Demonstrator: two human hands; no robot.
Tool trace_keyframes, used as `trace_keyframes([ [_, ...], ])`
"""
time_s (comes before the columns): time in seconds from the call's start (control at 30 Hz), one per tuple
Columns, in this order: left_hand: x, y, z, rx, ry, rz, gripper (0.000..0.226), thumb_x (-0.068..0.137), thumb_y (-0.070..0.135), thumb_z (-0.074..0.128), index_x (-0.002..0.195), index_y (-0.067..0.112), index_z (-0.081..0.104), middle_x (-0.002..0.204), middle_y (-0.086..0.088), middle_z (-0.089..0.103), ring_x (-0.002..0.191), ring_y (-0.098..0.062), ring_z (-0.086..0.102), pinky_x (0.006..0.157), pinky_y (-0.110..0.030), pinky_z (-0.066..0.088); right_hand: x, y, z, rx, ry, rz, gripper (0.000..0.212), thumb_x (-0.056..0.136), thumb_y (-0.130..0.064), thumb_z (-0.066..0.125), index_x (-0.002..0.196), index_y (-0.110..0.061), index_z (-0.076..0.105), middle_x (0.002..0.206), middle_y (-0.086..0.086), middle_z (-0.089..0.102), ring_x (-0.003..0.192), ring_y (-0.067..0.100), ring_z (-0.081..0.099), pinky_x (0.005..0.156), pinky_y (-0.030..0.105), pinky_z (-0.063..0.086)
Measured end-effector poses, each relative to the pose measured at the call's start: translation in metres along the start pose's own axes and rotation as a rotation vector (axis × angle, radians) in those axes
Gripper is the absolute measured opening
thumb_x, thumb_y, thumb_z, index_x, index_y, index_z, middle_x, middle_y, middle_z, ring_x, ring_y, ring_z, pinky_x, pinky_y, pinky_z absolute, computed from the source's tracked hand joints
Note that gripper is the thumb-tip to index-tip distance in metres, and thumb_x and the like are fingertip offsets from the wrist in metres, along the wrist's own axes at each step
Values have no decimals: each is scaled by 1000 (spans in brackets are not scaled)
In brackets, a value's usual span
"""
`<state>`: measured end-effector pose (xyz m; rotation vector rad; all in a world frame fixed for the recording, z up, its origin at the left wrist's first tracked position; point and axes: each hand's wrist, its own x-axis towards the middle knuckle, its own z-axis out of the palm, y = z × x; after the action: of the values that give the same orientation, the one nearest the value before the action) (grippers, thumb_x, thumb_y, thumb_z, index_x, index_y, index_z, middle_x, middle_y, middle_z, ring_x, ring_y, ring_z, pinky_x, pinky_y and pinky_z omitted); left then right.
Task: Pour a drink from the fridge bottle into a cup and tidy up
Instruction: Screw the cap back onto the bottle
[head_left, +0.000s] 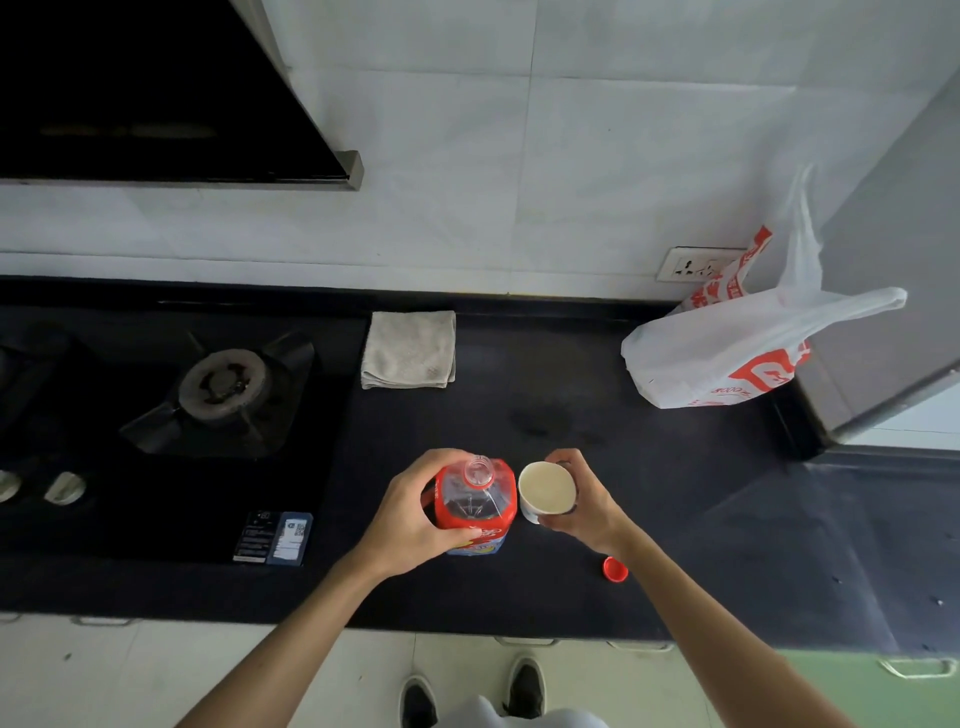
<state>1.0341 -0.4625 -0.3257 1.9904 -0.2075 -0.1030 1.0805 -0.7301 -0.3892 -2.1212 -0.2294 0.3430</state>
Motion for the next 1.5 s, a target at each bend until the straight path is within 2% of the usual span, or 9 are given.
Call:
trace_keyframes([
  [0.43,0,-9,0,25,-61,-23,76,67,27,90,131,31,50,129,17,54,126,-11,54,88,-36,60,-1,0,4,10,-17,-25,78,63,-6,87,118,-31,37,118,-14,45,113,16,51,77,12,50],
  [0.53,0,-12,-1,23,-73,-28,78,68,25,90,134,29,49,130,17,53,126,-10,54,89,-37,60,-2,-3,-2,-5,-69,4,91,64,-8,86,130,-35,30,123,-13,44,117,16,50,89,18,52],
  [0.63,-2,-15,0,22,-74,-32,81,67,31,88,137,30,48,134,16,52,129,-11,52,91,-39,59,-9,-5,-17,0,-103,20,105,67,-12,86,146,-34,19,137,-9,42,128,7,44,102,23,44],
  [0.7,-2,-16,2,15,-75,-34,82,68,28,89,138,29,47,135,15,51,130,-11,51,92,-40,58,-18,-3,-31,-13,-51,46,98,72,-17,85,147,-32,24,140,-11,42,130,2,41,100,22,42],
  [0.87,-3,-21,4,-44,-79,-63,84,68,16,91,140,27,48,137,12,50,130,-13,51,93,-41,58,-52,15,-52,-128,39,133,57,83,-22,76,132,-27,49,128,-9,49,116,10,50,80,13,41],
  [0.97,-4,-23,5,-64,-87,-85,84,69,16,90,140,29,48,136,19,49,130,-9,50,93,-40,58,-67,26,-48,-251,63,170,51,82,-28,76,127,-25,53,114,-5,50,99,14,53,79,13,40],
  [1.13,-3,-24,7,-83,-93,-96,84,69,15,90,140,28,47,137,16,49,131,-8,49,94,-38,58,-82,38,-32,-447,0,228,41,81,-38,73,116,-27,56,104,-6,47,93,16,52,80,32,50],
  [1.3,-3,-25,8,-99,-98,-109,84,70,13,89,141,28,46,137,14,49,130,-8,49,94,-37,57,-84,42,-19,-494,-14,305,43,82,-40,74,117,-26,53,109,-5,47,94,17,53,75,27,46],
  [1.5,-2,-27,8,-125,-108,-122,83,70,13,89,140,30,46,137,13,51,130,-11,51,94,-39,57,-82,48,-20,-467,-22,308,26,87,-26,70,108,-22,55,104,-2,49,87,21,54,73,26,42],
])
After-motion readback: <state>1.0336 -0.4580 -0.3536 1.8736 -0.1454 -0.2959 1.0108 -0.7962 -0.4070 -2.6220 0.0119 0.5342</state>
